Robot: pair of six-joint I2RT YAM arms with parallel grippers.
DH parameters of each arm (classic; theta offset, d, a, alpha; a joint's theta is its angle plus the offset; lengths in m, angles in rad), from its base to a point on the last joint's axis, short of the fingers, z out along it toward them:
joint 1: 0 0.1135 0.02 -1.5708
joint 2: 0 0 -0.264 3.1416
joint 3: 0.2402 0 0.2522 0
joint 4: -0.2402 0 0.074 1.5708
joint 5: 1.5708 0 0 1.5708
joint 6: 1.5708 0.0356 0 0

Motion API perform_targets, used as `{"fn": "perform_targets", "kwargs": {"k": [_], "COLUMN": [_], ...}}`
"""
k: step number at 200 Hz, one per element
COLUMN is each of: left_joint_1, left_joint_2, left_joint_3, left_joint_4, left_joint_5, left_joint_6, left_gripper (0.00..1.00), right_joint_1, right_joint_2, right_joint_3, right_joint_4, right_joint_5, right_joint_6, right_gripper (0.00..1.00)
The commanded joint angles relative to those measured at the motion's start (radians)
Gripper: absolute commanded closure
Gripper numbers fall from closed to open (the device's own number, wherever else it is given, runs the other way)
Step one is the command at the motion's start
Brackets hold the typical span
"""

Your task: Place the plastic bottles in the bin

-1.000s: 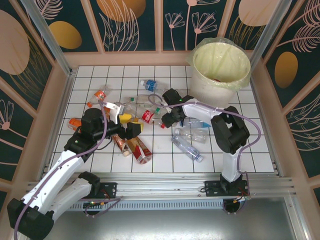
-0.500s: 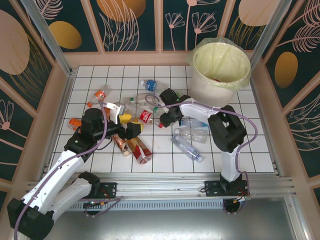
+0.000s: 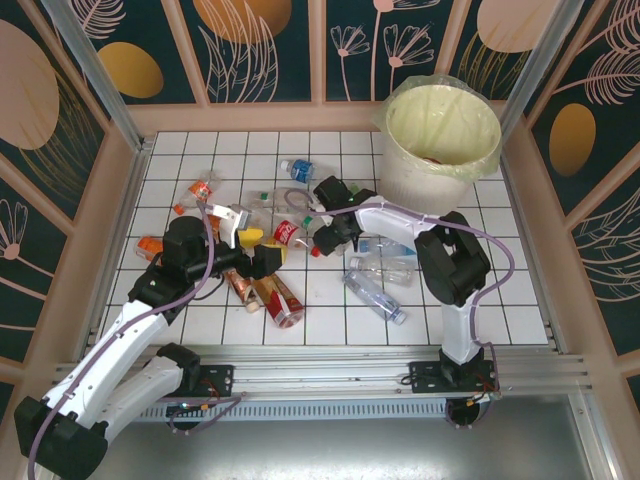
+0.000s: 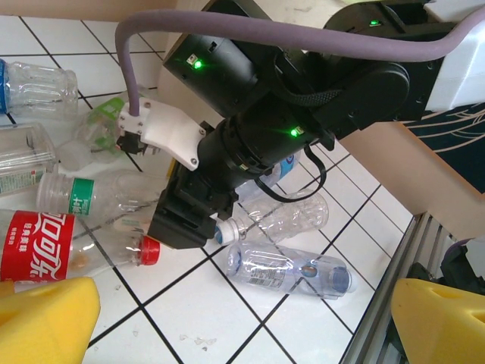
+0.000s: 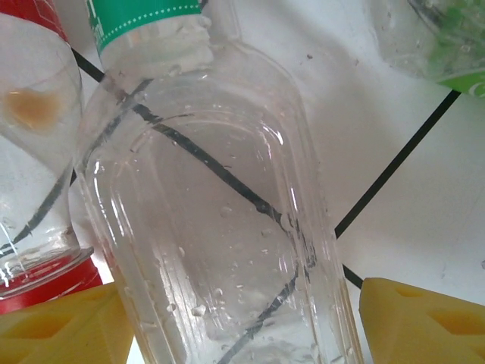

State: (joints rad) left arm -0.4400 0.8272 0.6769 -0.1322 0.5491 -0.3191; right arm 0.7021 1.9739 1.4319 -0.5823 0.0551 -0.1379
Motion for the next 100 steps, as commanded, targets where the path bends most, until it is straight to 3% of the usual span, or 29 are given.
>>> {"fn": "perform_targets", "kwargs": {"k": [1,42,100], "left_joint_1": [-0.006,-0.006,-0.006], "left_joint_2": [-0.005,-0.005,-0.005], "left_joint_3": [0.023,0.025,0.025], "left_joint_4": [-0.003,-0.004,-0.006], "left_joint_5": [0.018,0.020,0.021], "left_joint_6": [0.010,0.012,0.014], "left_gripper": [0.01,0.02,0.01], "right_joint_1": [0.004,0.004,0.004], "right_joint_2": [0.035,0.060,0.057], "right_joint_3": [0.032,0.047,0.046], "right_joint_4": [-0.017,-0.015,-0.017], "right_joint_5": [-0.012,-0.024,-0.034], "right_joint_6": [-0.020,-0.020,-0.020], "right_gripper": [0.22,0.23,0.32]}}
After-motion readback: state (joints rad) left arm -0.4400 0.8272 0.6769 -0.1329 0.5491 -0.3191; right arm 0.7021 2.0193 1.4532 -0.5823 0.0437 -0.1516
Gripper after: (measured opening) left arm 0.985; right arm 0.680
